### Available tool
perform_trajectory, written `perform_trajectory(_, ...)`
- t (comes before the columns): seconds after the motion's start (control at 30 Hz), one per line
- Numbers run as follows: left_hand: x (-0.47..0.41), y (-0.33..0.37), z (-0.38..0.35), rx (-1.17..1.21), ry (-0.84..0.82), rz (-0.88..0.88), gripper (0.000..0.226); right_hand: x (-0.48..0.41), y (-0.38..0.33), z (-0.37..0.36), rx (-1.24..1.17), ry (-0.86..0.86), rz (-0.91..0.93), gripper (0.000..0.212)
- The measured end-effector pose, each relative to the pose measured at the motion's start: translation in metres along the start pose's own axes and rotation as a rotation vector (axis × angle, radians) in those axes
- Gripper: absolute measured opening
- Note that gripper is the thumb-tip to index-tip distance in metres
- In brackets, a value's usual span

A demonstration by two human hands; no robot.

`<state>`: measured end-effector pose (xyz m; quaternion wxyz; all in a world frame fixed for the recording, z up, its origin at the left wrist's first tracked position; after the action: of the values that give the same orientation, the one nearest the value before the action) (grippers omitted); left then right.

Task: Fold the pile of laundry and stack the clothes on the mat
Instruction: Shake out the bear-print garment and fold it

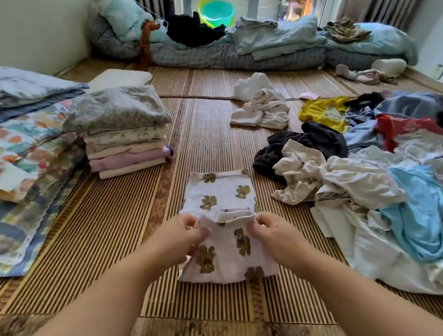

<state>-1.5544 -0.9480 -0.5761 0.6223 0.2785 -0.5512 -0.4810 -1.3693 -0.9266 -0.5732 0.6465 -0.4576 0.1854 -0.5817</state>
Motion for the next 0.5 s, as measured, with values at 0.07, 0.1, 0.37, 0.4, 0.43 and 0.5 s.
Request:
perform_trajectory(0.07,-0.009,0.007,0.016,-0.034,0.203,-0.08,0.031,-0.015,0.009,0.008,0.183,0.105,-0.054,0.034)
perform_trajectory(0.1,-0.011,0.01,0.021,-0.184,0.272,-0.126,0.043,-0.02,0.012,0.013,0.342,0.166,-0.049,0.04)
perform_trajectory(0.37,-0.014,-0.026,-0.044,-0.925,-0.27,-0.265,0.079,0.016,0.0,-0.034,1.043,0.08,0.644,0.051)
perform_trajectory(0.4,-0.016,-0.037,-0.044,-1.013,-0.29,-0.202,0.087,0.012,0.012,-0.037,1.071,0.011,0.584,0.06)
perform_trajectory(0.43,-0.017,-0.043,-0.043,-1.06,-0.285,-0.156,0.092,0.008,0.022,-0.037,1.075,-0.048,0.511,0.066)
perform_trajectory(0.5,-0.019,-0.044,-0.041,-1.083,-0.244,-0.129,0.093,0.0,0.031,-0.035,1.085,-0.081,0.442,0.065)
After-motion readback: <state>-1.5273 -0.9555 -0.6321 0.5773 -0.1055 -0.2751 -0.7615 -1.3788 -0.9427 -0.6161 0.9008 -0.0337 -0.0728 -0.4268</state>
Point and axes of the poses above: each hand's wrist, its own x-axis away from the middle knuckle, its own z-axis out of the back of the hand, y = z × x, the point moved 10 cm from there along -x, towards the middle knuckle, and after that the axes turned 8 degrees about x, right-handed, at the moved point
